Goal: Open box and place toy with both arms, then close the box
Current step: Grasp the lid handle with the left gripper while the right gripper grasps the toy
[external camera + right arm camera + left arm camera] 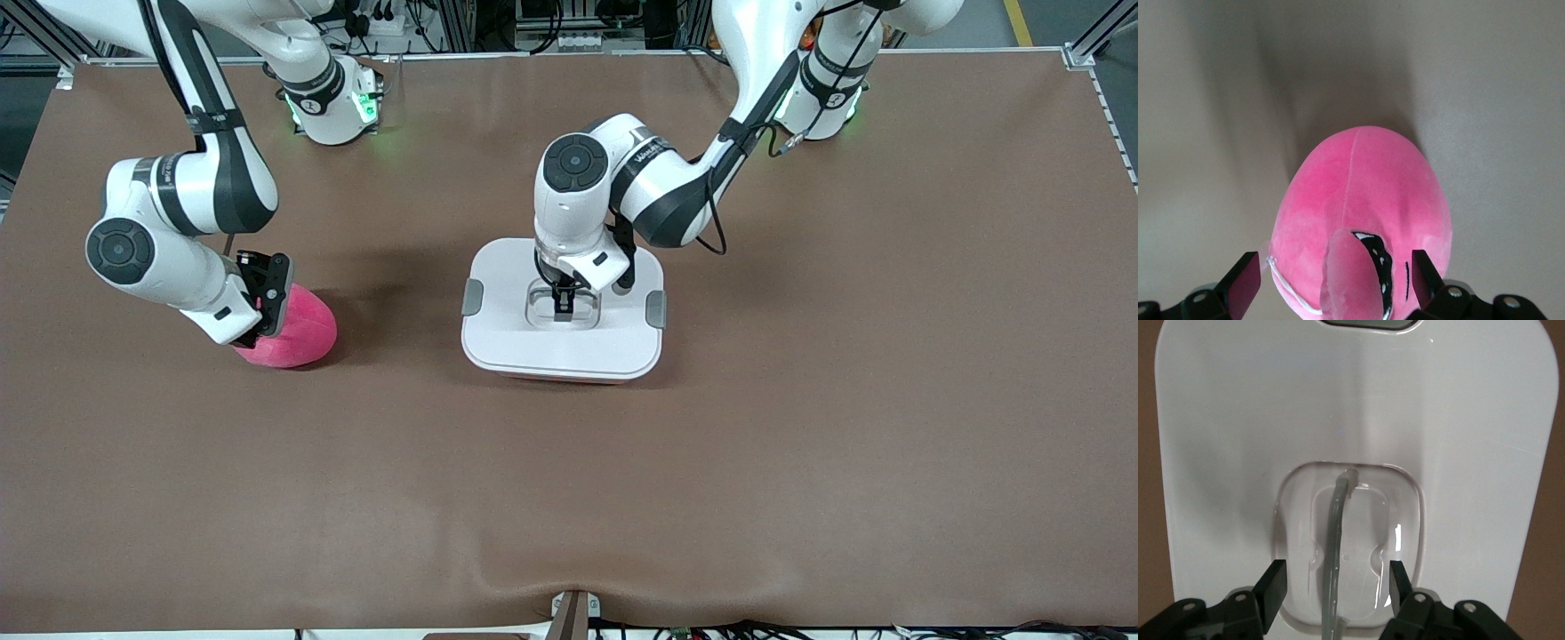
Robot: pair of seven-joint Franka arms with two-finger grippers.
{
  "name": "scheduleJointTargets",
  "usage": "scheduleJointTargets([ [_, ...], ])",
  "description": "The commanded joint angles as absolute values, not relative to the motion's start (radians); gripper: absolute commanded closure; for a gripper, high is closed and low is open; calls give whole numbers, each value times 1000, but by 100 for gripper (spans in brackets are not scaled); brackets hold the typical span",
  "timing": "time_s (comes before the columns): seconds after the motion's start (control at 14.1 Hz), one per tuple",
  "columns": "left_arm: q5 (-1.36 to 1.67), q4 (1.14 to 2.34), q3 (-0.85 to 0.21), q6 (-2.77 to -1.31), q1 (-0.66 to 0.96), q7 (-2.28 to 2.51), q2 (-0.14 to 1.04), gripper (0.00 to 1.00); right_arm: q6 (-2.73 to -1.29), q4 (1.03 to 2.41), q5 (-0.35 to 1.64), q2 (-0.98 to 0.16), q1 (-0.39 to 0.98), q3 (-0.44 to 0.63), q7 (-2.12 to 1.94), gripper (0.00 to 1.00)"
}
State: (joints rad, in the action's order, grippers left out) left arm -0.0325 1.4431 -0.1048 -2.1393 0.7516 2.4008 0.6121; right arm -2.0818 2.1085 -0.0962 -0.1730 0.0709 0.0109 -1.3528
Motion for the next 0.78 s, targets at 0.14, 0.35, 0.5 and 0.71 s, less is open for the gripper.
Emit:
scheduleJointTargets([
  [0.14,-71,1437,-100,-2137,761,2428,609,44,-2085,2109,-118,-169,44,3,-1385,100],
  [0.35,-72,1440,-100,-2128,761,2428,606,50,-2085,2108,-118,-170,44,3,-1385,100],
  [0.5,-74,1442,-101,-2100,761,2427,600,52,-2091,2105,-115,-169,41,3,-1381,100],
  [0.71,-75,1447,-103,-2073,770,2425,595,58,-2092,2071,-109,-173,41,2,-1332,100],
])
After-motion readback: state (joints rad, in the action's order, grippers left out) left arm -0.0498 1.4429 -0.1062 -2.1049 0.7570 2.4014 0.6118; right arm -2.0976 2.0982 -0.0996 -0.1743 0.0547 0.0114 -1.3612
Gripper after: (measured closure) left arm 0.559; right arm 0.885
